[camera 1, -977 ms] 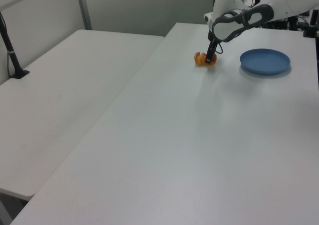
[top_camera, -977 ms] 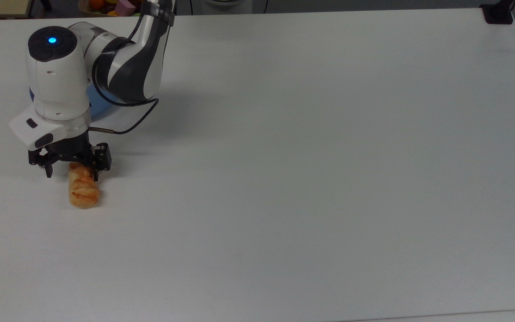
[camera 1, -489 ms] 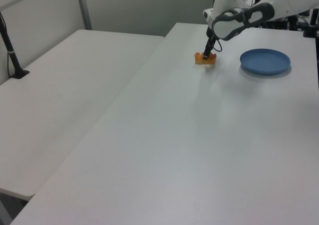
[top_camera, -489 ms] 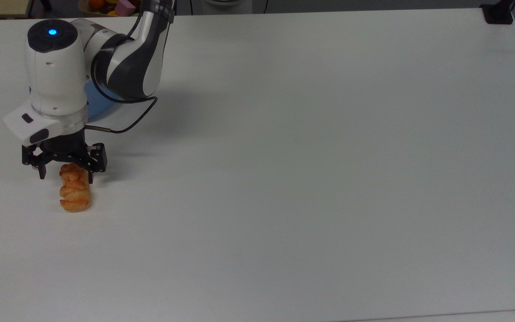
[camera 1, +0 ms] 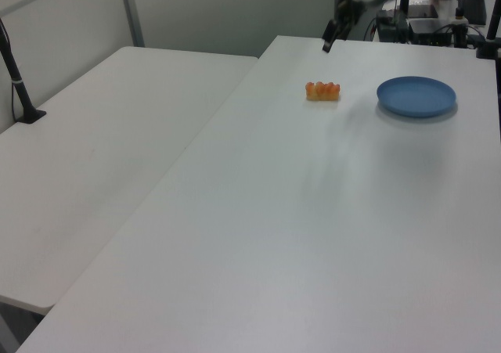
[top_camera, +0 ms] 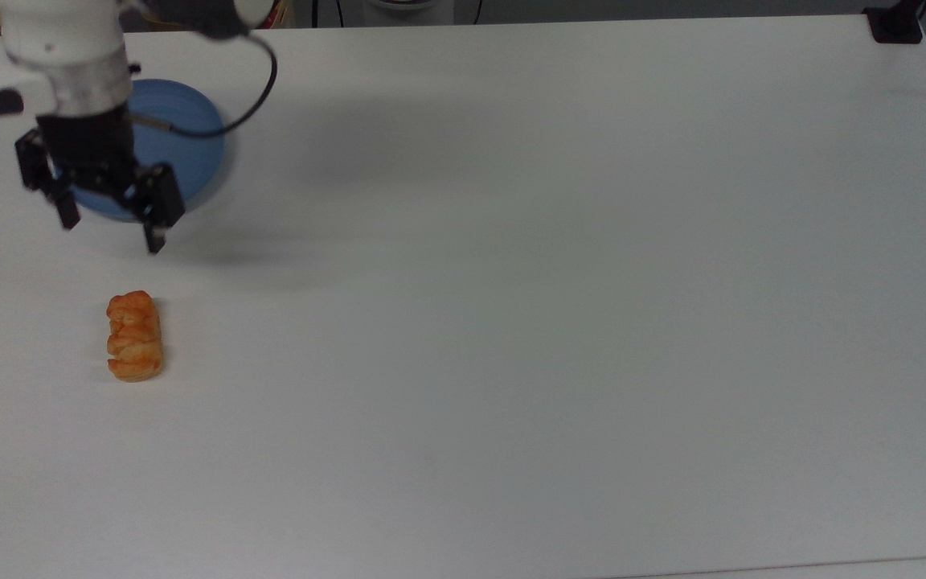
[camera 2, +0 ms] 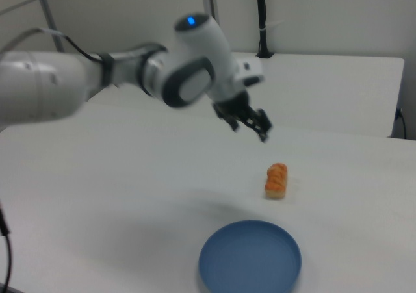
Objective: Put the bread on the table
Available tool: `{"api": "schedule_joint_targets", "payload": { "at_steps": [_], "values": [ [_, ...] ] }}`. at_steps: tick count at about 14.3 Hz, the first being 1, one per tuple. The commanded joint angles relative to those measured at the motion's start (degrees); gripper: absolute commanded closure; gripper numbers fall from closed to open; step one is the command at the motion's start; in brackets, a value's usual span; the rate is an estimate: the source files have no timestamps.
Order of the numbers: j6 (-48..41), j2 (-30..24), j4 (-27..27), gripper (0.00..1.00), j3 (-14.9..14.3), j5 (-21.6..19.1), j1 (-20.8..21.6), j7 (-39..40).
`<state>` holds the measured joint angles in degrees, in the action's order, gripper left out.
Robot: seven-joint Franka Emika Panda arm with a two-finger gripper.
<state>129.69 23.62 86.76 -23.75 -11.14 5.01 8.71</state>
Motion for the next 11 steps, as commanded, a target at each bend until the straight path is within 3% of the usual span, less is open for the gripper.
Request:
{"api": "schedule_joint_targets", "payload": {
  "at_steps": [1,5,8,11],
  "values": [
    [-12.3,-11.6,6.5,0.00,2.4,4.5,2.6,-7.5],
    [-18.3,-19.7,12.5,0.00,6.0,7.0,2.4,-7.9],
    [-25.4,-21.8,12.7,0.00,7.7,7.0,0.6,-7.9],
    [-25.7,-21.7,12.6,0.00,7.8,7.0,0.4,-9.3]
  ]
}}
